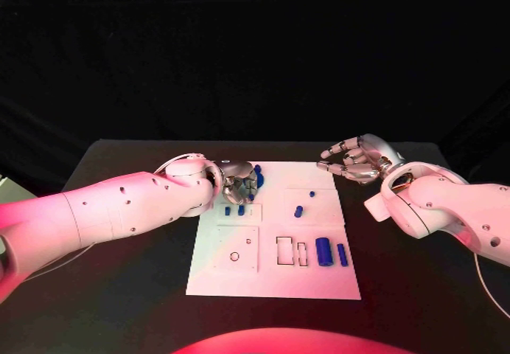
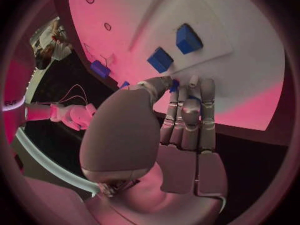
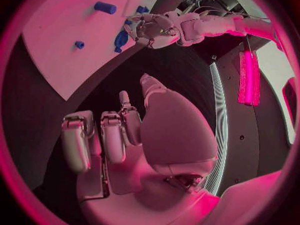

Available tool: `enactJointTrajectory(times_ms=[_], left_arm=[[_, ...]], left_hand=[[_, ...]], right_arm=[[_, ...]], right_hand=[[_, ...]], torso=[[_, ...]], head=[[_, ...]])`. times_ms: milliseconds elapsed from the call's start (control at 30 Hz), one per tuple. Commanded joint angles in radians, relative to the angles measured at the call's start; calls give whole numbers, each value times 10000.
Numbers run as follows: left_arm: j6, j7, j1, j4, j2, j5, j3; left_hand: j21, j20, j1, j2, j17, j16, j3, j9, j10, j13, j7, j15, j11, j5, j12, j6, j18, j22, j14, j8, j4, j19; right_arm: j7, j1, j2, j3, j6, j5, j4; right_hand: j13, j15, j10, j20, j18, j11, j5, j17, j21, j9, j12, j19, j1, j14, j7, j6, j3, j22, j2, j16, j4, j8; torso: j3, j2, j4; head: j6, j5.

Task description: Assemble the parts on the task board

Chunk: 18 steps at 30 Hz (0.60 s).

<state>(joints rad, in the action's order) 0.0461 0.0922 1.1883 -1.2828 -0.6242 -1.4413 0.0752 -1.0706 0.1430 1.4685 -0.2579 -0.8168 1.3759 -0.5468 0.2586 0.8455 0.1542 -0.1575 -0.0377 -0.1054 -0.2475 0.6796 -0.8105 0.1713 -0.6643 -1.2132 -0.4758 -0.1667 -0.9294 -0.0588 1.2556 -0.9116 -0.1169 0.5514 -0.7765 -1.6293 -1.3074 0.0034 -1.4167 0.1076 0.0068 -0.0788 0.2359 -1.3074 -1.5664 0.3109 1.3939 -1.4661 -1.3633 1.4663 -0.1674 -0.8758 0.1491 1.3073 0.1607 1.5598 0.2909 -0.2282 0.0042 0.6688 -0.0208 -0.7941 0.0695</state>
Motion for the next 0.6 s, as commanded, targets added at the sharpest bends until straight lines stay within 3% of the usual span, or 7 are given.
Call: enactJointTrajectory(times_ms=[33, 133, 600], left_arm=[[-572, 23, -11, 35, 52, 178, 5], [-646, -52, -12, 82, 98, 239, 5], [-610, -179, -20, 285, 241, 377, 4]], left_hand=[[-71, -23, -15, 114, -73, 89, -97, -10, 78, -14, -16, 10, 12, 32, -60, -115, 131, -20, -116, 68, 23, -51], [-97, -26, -8, 140, 150, 44, -142, -20, 81, -37, -17, 13, 10, 28, -99, -166, 131, -41, -11, 93, 76, -33], [-248, -27, -111, 210, -111, 170, -227, -63, 269, -95, -38, 27, 31, 47, -182, -242, 111, -213, -190, 213, 167, -88]], right_arm=[[78, -6, 9, 0, -143, -83, -16], [78, -6, 13, 0, -151, -83, -17], [76, -6, 38, 0, -172, -83, -36]], right_hand=[[-994, 24, 37, 24, -68, -9, 0, -2175, -44, -11, -43, -1047, -5, 935, 40, 25, -26, 2635, -67, -67, -47, -51], [-1011, 22, 20, 22, -68, -6, -4, -2183, -44, -8, -24, -1047, -17, 937, 44, 6, -19, 2635, -78, -64, -44, -65], [-1011, 22, 20, 22, -68, -6, -4, -2183, -44, -8, -24, -1047, -17, 937, 44, 5, -19, 2635, -78, -64, -44, -65]], torso=[[-6, 1, -3], [-6, 2, 1], [0, -3, 10]], head=[[7, 7], [3, 0], [4, -15]])
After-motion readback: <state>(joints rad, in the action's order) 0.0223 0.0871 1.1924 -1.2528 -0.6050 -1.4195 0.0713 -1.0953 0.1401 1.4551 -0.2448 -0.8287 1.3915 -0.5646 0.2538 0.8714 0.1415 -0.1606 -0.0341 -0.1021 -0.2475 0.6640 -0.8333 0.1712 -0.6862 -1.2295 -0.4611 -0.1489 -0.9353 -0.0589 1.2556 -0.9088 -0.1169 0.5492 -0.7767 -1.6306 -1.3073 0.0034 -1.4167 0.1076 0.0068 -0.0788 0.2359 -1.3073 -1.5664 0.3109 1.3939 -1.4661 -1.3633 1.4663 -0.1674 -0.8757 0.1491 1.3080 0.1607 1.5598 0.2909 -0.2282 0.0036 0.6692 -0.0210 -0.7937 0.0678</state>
